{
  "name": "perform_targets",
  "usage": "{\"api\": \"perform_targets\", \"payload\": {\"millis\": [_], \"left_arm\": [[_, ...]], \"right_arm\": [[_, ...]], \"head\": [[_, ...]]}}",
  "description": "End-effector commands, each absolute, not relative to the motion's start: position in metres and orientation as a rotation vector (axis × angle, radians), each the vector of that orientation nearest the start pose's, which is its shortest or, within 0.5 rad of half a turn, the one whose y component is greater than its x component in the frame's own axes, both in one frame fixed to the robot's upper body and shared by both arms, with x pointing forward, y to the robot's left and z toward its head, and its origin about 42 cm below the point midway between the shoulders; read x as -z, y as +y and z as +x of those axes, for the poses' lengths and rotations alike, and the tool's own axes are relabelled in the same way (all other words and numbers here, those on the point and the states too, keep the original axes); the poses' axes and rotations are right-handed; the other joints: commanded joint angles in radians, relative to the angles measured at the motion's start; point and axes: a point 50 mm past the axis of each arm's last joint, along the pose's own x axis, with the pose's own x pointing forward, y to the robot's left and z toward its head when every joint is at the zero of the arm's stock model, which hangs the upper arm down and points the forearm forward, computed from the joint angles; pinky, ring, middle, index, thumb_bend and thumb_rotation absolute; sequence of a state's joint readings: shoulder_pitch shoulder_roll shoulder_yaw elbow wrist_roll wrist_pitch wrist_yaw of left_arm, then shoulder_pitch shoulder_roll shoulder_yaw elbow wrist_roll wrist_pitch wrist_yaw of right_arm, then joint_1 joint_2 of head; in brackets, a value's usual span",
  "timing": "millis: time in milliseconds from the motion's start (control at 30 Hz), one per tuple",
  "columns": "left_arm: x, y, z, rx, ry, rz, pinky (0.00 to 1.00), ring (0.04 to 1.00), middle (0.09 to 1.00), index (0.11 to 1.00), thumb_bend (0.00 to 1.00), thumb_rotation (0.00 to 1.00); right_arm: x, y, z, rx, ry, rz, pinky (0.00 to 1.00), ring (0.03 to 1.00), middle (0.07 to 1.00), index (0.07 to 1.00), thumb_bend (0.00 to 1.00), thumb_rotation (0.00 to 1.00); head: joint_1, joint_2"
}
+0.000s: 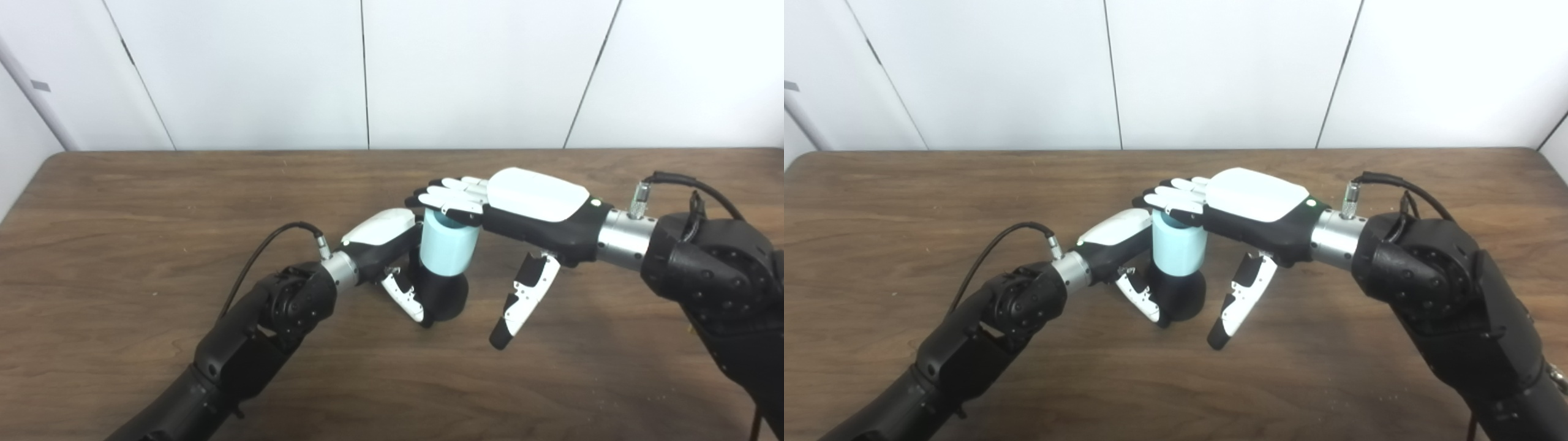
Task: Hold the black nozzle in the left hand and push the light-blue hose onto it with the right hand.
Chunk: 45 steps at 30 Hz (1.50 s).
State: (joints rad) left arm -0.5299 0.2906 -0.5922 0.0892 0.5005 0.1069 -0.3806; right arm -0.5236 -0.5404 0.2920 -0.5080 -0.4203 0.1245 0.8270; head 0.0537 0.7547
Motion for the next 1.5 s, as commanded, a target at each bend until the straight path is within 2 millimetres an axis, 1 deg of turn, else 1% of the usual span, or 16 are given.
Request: {"api": "perform_targets", "payload": {"millis": [0,100,300,433,667,867,1233,1467], "left_arm": [[-0.148,0.126,0.376,0.923,-0.047,1.102,1.0,0.573,0.475,0.488,0.53,0.0],[-0.148,0.126,0.375,0.923,-0.049,1.102,1.0,0.573,0.472,0.49,0.53,0.0],[-0.148,0.126,0.376,0.924,-0.049,1.099,1.0,0.569,0.468,0.492,0.53,0.0],[-0.148,0.126,0.376,0.925,-0.051,1.094,1.0,0.569,0.466,0.492,0.53,0.0],[-0.148,0.126,0.376,0.927,-0.052,1.099,1.0,0.571,0.472,0.49,0.53,0.0],[-0.148,0.127,0.377,0.925,-0.055,1.102,1.0,0.575,0.472,0.49,0.53,0.0],[-0.149,0.125,0.376,0.922,-0.048,1.108,1.0,0.575,0.47,0.491,0.53,0.0],[-0.15,0.126,0.376,0.926,-0.054,1.11,1.0,0.573,0.471,0.491,0.53,0.0]], "right_arm": [[-0.334,-0.203,0.323,-0.894,-0.508,-1.276,1.0,1.0,1.0,1.0,0.95,0.51],[-0.327,-0.204,0.323,-0.91,-0.49,-1.285,1.0,1.0,1.0,1.0,0.93,0.52],[-0.306,-0.21,0.325,-0.952,-0.439,-1.326,1.0,1.0,1.0,1.0,0.92,0.59],[-0.299,-0.208,0.322,-0.975,-0.436,-1.368,1.0,1.0,1.0,1.0,0.92,0.61],[-0.302,-0.202,0.319,-0.974,-0.525,-1.495,1.0,1.0,1.0,1.0,0.89,0.62],[-0.303,-0.201,0.322,-0.955,-0.615,-1.579,1.0,1.0,1.0,1.0,0.87,0.64],[-0.295,-0.199,0.318,-0.98,-0.63,-1.602,1.0,1.0,1.0,1.0,0.84,0.67],[-0.297,-0.194,0.32,-0.995,-0.63,-1.577,1.0,1.0,1.0,1.0,0.82,0.67]], "head": [[0.001,0.0],[0.001,0.0],[0.002,0.006],[0.004,0.006],[0.001,0.005],[0.001,0.004],[0.0,0.008],[0.0,0.009]]}}
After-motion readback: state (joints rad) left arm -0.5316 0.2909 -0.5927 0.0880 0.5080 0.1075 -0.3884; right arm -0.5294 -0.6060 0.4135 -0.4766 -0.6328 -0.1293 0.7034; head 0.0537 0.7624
